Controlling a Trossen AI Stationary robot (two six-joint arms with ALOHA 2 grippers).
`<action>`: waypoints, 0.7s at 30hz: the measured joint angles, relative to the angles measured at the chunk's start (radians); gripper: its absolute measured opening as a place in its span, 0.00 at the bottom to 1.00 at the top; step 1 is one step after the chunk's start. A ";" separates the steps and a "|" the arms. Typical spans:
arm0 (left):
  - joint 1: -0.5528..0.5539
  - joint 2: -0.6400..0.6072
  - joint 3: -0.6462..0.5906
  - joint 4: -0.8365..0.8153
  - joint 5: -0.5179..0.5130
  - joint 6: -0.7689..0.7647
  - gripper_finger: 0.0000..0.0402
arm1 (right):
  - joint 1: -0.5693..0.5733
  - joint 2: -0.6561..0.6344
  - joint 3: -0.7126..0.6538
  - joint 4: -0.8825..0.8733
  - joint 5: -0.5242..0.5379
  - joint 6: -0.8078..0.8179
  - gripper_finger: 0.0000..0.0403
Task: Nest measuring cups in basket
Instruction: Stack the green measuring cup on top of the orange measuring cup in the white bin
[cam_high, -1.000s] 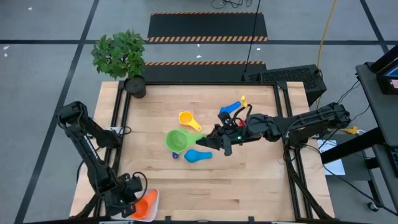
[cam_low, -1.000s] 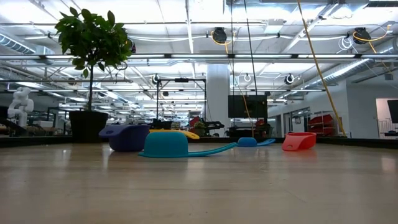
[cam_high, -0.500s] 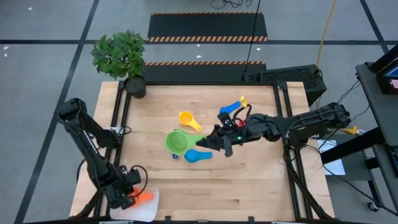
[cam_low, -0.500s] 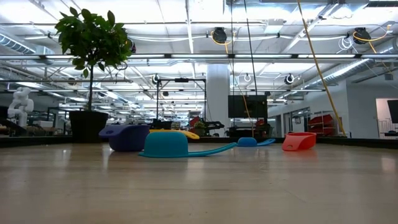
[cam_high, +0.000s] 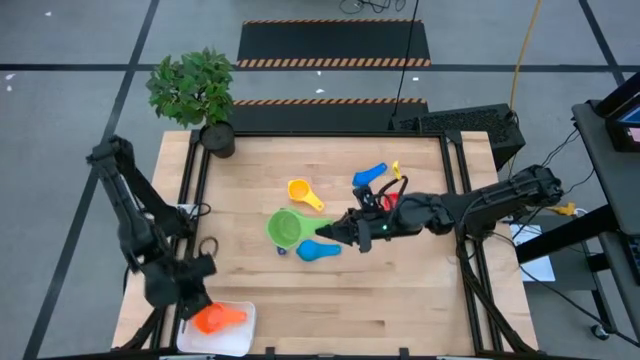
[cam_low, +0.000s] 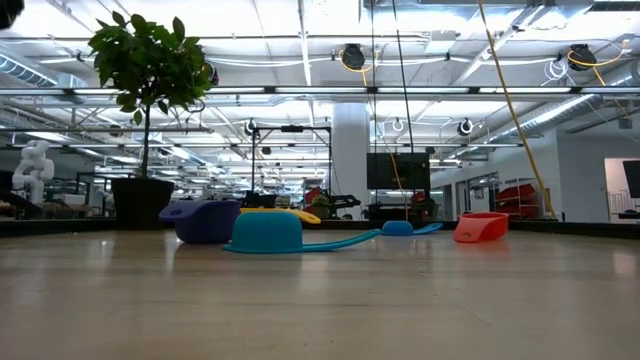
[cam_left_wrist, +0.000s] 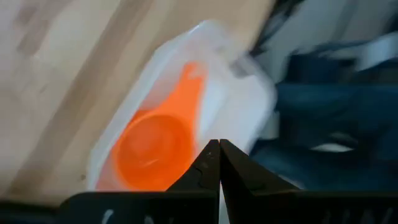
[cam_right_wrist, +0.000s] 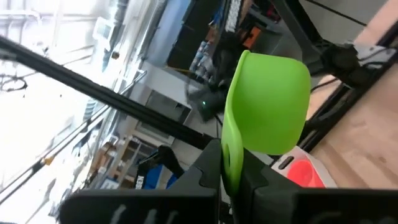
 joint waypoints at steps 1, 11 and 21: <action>0.000 -0.031 0.000 0.012 -0.027 0.000 0.01 | 0.014 0.008 0.000 -0.001 0.020 0.013 0.00; 0.000 -0.256 0.000 0.097 -0.323 0.056 0.06 | 0.153 0.168 0.000 0.227 0.238 0.124 0.00; 0.001 -0.307 0.000 0.460 -0.556 0.278 0.26 | 0.196 0.293 0.000 0.505 0.314 0.070 0.00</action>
